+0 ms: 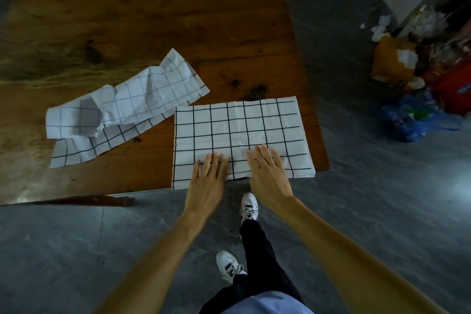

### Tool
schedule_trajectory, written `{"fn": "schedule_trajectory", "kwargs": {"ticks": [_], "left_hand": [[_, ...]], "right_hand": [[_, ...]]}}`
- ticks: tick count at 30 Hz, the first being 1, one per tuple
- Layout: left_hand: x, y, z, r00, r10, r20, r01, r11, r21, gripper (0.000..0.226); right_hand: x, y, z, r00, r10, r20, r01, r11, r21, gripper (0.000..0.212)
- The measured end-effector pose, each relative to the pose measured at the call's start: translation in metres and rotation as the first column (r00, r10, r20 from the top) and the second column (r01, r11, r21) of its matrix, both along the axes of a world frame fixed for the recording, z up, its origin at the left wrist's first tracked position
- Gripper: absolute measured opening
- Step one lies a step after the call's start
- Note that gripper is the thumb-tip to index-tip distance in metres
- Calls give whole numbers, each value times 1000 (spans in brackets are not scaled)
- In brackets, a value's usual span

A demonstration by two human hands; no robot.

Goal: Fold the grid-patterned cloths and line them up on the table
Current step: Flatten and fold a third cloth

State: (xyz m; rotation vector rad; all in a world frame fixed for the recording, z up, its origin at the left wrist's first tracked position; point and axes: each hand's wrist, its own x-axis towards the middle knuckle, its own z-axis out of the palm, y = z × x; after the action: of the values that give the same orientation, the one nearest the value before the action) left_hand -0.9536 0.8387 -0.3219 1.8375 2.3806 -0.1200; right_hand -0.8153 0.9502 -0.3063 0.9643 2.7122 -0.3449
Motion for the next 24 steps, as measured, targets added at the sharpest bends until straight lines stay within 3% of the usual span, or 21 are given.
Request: {"fn": "schedule_trajectory", "kwargs": {"ticks": [7, 18, 21, 24], "left_hand": [[6, 1, 8, 999, 34, 40, -33, 998, -45, 66], [22, 16, 65, 952, 50, 301, -47, 999, -17, 67], [12, 18, 95, 933, 66, 354, -90, 994, 53, 63], [-6, 28, 128, 932, 49, 360, -129, 971, 201, 52]], "right_hand": [[-12, 1, 9, 983, -82, -161, 88, 996, 27, 58], [-11, 17, 62, 862, -316, -396, 232, 941, -248, 56], [-14, 24, 93, 835, -343, -430, 207, 920, -333, 56], [-20, 30, 125, 865, -299, -402, 144, 917, -372, 54]]}}
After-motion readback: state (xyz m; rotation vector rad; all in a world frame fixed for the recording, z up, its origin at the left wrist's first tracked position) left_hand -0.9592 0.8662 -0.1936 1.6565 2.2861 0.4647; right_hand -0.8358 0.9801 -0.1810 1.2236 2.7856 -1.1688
